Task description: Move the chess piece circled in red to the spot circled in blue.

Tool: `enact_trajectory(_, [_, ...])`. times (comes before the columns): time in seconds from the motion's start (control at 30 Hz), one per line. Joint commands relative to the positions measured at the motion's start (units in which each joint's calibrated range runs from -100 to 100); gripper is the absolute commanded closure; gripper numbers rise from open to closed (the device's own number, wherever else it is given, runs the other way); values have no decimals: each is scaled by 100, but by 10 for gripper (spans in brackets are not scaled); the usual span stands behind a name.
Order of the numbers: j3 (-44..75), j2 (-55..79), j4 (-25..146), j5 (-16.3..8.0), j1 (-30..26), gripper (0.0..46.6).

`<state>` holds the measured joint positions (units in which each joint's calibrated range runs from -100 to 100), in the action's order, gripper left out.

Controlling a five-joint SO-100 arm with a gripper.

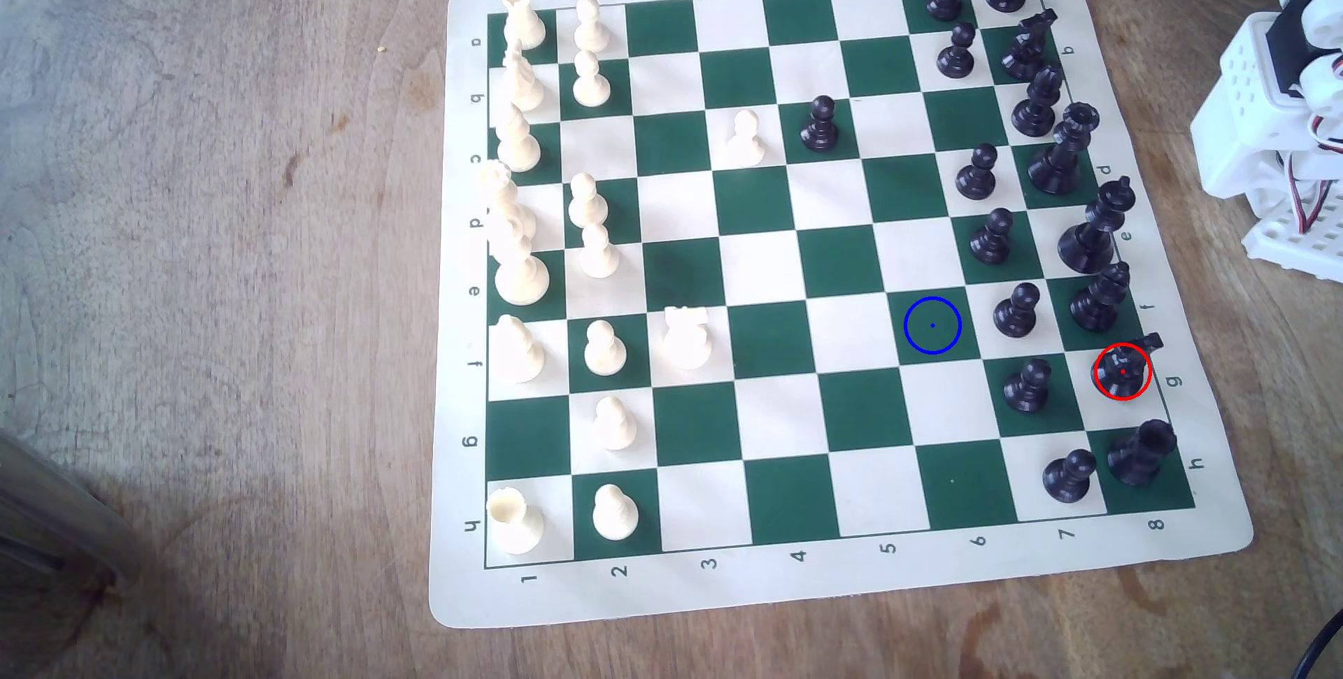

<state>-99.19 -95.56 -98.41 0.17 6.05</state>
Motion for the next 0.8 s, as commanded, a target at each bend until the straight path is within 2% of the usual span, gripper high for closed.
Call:
enact_trajectory(0.0, [-81, -20, -135, 10, 33, 465])
enact_trajectory(0.67, [-81, -20, -135, 10, 33, 465])
enact_trajectory(0.7, [-81, -20, -110, -44, 25, 465])
enact_trajectory(0.77, [-81, -28, 692, -10, -155, 465])
